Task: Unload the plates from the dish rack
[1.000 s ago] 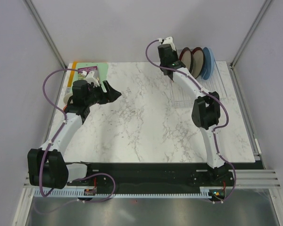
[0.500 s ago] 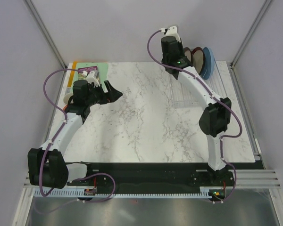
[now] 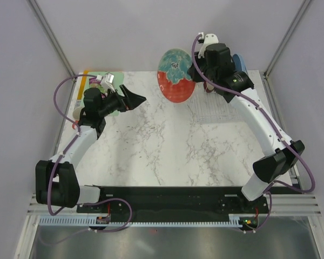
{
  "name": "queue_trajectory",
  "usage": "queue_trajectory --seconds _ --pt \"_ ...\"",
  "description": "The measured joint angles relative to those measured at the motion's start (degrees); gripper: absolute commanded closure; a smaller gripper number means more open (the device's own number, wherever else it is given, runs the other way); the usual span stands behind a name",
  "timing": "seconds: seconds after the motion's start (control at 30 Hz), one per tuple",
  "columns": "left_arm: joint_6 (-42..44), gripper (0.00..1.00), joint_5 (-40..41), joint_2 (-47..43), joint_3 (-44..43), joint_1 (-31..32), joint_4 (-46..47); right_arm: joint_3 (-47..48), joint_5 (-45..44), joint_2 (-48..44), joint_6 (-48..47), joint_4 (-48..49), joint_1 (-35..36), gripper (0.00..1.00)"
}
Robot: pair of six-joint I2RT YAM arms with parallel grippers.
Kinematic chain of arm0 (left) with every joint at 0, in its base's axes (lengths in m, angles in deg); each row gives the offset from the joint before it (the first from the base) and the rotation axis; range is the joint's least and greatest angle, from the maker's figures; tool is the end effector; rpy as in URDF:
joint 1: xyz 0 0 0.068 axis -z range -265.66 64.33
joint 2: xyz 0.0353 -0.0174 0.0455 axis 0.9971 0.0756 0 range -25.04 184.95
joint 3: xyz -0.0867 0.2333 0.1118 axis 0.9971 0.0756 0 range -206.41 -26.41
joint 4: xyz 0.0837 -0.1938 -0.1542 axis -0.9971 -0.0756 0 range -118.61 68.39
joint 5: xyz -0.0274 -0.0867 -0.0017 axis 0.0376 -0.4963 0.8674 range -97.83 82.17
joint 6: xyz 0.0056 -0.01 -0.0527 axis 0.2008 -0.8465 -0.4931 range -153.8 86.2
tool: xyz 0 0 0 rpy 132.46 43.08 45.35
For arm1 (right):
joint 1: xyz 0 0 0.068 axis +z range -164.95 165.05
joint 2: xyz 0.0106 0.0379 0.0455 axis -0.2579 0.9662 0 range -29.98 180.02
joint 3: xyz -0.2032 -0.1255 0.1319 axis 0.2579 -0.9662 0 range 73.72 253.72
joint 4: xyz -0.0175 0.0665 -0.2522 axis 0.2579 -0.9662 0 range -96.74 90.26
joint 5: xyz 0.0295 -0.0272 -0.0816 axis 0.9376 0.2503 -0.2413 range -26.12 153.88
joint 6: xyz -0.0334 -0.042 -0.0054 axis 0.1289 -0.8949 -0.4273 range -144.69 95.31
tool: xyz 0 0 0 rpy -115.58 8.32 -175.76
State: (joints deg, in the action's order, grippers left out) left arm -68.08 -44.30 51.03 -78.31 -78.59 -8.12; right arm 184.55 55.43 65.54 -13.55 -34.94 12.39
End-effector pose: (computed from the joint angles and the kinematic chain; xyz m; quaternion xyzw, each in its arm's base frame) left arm 0.3005 -0.0586 0.3051 0.0221 0.7577 -0.4394 0.4820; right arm 0.3298 0.1645 0.4617 -0.0731 0.8142 0.1318 0.5607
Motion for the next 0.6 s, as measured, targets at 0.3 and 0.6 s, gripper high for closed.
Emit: queue_trajectory --seconds 0.3,0.6 --pt "-11.2 0.02 -2.7 3.0 2.2 0.6 18.1 -15.8 14.3 -2.1 8.2 2.1 0.9 1.00" --pt "-13.9 0.02 -2.6 5.2 6.0 1.2 22.5 -20.9 18.1 -6.7 11.8 6.1 0.8 1.00"
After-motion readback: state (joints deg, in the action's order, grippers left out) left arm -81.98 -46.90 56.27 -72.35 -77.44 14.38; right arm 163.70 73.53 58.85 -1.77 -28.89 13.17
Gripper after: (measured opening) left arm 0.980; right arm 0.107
